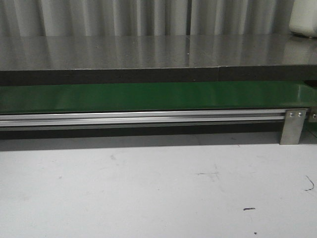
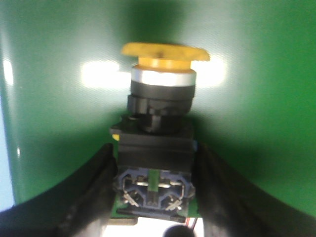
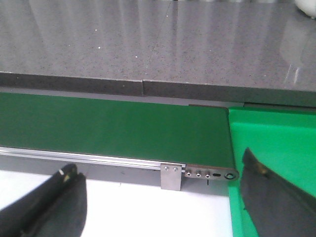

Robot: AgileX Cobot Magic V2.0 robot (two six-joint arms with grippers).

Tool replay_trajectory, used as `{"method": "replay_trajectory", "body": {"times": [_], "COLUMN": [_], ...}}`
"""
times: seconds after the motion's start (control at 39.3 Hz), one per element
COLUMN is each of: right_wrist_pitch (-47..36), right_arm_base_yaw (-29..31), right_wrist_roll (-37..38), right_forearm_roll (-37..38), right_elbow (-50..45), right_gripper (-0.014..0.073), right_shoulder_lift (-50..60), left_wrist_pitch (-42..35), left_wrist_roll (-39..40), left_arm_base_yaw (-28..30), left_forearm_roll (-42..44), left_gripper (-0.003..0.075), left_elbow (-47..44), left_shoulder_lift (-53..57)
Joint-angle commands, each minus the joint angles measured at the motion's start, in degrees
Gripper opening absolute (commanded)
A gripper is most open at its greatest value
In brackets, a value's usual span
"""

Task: Move button from left to right
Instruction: 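Lower the held button onto the green conveyor belt and open left gripper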

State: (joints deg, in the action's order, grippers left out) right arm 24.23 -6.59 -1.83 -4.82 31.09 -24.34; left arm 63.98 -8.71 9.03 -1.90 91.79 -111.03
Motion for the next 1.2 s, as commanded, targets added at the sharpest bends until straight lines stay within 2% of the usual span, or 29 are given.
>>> {"method": "replay_trajectory", "body": {"times": [0.0,0.1,0.31,0.51,0.56,0.61,0.76,0.81,0.99,1.17], "right_wrist_pitch": [-4.3,-4.3,-4.3,-4.3,-4.3,-4.3,-4.3,-4.3,-4.3,-4.3], "right_arm_base_yaw": [-0.1,-0.1,-0.1,-0.1,-0.1,-0.1,-0.1,-0.1,-0.1,-0.1], "right_wrist_roll": [-0.2,-0.2,-0.2,-0.2,-0.2,-0.2,-0.2,-0.2,-0.2,-0.2], "right_forearm_roll": [0.1,0.1,0.1,0.1,0.1,0.1,0.1,0.1,0.1,0.1], "right_elbow": [2.1,2.1,2.1,2.1,2.1,2.1,2.1,2.1,2.1,2.1], "right_gripper": [0.0645,0.0645,0.0645,0.0645,0.0645,0.0645,0.0645,0.0645,0.0645,0.0645], "right_shoulder_lift": [-0.7,-0.7,-0.7,-0.7,-0.7,-0.7,-0.7,-0.7,-0.7,-0.7], "left_wrist_pitch": [-1.5,-0.3,0.9,8.5,9.5,9.5,9.5,9.5,7.6,-16.1], "left_wrist_roll": [-0.1,-0.1,-1.3,-1.3,-1.3,-1.3,-0.9,-0.9,-0.9,-0.9], "left_arm_base_yaw": [-0.5,-1.2,-4.6,-6.6,-6.6,-6.6,-6.6,-6.6,-6.7,-6.8], "left_forearm_roll": [-0.7,-1.6,-6.7,-6.8,-6.7,-6.7,-6.7,-6.5,-4.2,-4.4], "left_gripper": [0.0436,0.0479,0.0479,0.0467,0.0435,0.0369,0.0057,-0.0024,-0.0021,-0.0021], "left_elbow": [1.6,1.6,3.8,10.5,11.5,11.6,10.6,9.8,-1.2,-20.6], "left_shoulder_lift": [3.2,3.6,8.4,10.9,11.0,11.6,14.4,15.6,25.6,42.6]}}
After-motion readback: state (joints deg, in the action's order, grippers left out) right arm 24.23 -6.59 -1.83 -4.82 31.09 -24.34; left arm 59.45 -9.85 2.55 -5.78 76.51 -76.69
